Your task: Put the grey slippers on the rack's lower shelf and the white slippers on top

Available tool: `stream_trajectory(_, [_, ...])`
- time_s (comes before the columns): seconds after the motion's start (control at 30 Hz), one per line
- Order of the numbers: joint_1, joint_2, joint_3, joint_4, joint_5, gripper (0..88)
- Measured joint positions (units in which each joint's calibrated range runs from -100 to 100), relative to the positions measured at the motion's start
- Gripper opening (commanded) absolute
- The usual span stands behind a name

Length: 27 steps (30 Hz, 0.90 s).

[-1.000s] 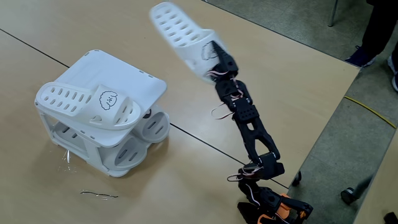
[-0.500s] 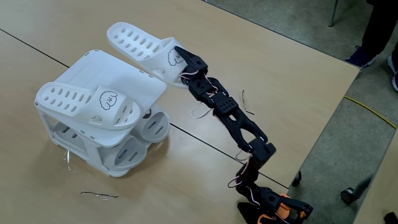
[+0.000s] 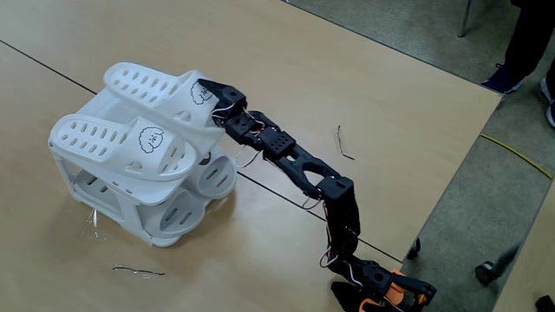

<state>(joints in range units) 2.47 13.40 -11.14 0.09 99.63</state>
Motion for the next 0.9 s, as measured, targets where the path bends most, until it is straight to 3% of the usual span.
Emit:
stream_trajectory(0.73, [-3.7, 5.6, -2.8, 0.0, 0.0, 0.8])
stream_trajectory(0.9, [-3.7, 7.7, -3.0, -0.2, 0.0, 21.1])
